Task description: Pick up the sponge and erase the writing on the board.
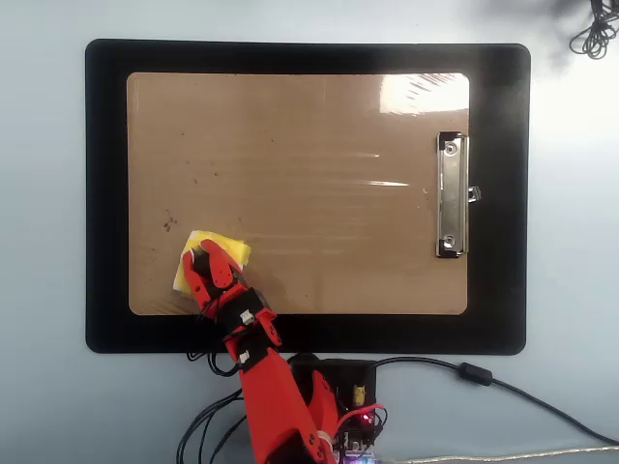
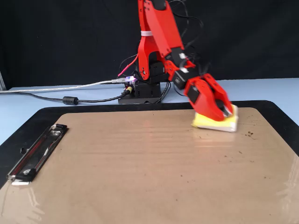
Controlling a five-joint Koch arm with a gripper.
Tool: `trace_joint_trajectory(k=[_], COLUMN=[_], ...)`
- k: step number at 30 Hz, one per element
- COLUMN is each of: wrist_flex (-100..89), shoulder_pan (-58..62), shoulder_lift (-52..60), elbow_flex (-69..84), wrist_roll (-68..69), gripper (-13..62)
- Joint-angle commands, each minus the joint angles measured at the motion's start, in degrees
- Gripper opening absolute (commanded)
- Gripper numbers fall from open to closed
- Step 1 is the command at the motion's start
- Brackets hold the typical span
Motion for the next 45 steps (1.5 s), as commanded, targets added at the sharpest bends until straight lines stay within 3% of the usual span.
trace_joint_trajectory(k=[1,5,7,16,18,22,24,27,31,32,37,39,41,45], wrist_flex=[-0.6,-3.8,-5.5,-4.2,-3.7,-5.7,-6.2,-6.6,-5.5,-4.9,-4.3,-4.5,-4.4,-3.5], shoulder_pan=[-0.9,-3.8,-3.5,3.5,3.4,4.1,4.5,4.0,1.0,-0.2,-1.7,-1.1,-0.4,-0.5], shoulder_lift=[-4.9,-26.5,-29.9,-0.3,-5.2,-28.4,-31.8,-28.5,-10.3,-10.2,-29.6,-32.5,-28.6,-9.5], elbow_flex=[-6.7,-25.2,-29.0,1.5,-4.7,-24.2,-31.3,-25.7,-11.6,-11.6,-30.0,-33.5,-29.4,-12.2], wrist_roll=[1.4,-0.2,-0.5,0.4,0.4,0.7,0.7,0.7,0.7,0.6,0.4,0.4,0.4,0.7], gripper=[-7.9,-7.9,-7.9,-7.9,-7.9,-7.9,-7.9,-7.9,-7.9,-7.9,-7.9,-7.9,-7.9,-7.9])
